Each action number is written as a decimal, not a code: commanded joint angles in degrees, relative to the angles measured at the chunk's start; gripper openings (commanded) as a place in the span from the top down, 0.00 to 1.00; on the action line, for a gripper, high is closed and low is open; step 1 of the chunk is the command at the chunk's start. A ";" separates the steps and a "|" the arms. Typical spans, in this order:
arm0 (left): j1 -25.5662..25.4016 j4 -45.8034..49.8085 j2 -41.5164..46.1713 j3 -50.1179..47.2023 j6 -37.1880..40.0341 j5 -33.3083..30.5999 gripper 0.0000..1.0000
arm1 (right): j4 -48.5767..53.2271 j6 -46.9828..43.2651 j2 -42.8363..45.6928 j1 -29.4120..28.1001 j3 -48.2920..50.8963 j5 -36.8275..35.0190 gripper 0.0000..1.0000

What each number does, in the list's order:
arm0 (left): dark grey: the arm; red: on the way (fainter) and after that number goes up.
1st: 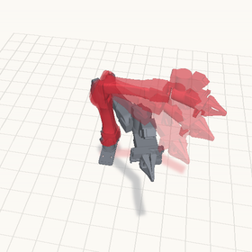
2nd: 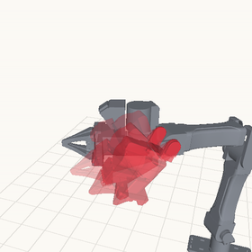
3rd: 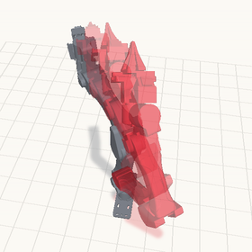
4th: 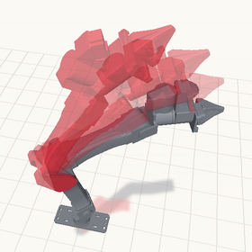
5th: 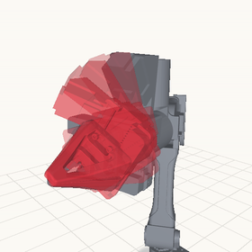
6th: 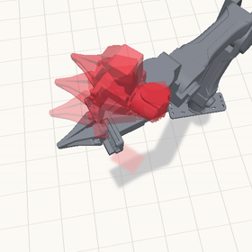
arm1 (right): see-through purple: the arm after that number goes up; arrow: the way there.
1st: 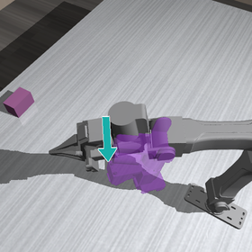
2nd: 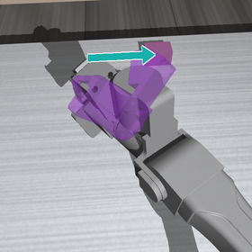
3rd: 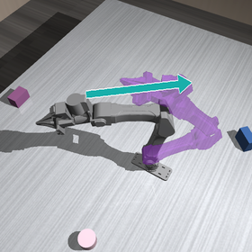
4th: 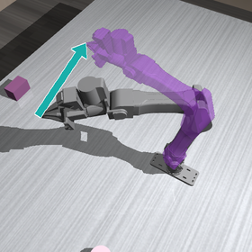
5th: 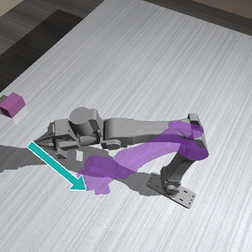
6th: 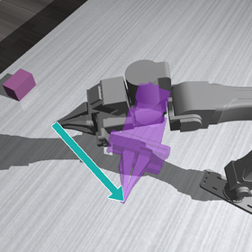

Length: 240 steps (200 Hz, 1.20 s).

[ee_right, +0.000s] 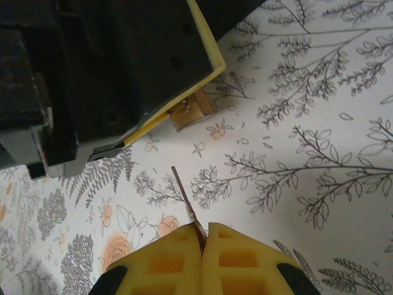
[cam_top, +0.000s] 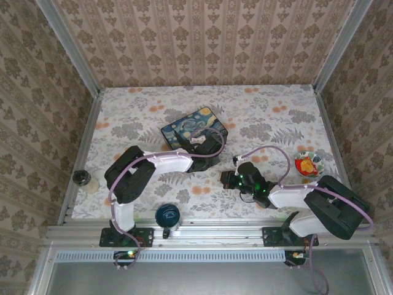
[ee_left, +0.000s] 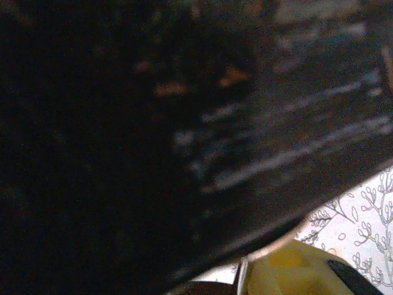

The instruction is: Unlock a padlock with a key

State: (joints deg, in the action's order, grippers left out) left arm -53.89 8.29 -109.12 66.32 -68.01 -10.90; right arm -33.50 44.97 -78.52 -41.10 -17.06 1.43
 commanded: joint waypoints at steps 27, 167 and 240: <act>0.74 -5.71 1.36 -1.50 -5.11 2.99 0.90 | -3.42 0.00 -4.18 -0.38 -1.32 -3.54 1.00; 0.37 -6.45 1.89 -2.08 -5.40 3.89 0.90 | -12.09 3.58 -13.88 -0.38 -1.04 -0.64 1.00; 0.56 -6.98 1.63 -2.41 -6.00 4.75 0.90 | -14.14 4.48 -16.62 -0.36 -1.57 -0.42 1.00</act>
State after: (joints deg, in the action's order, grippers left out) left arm -53.45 4.05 -109.01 64.84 -70.78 -9.47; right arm -47.75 48.45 -93.08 -41.15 -17.63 0.64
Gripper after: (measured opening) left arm 0.287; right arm 0.062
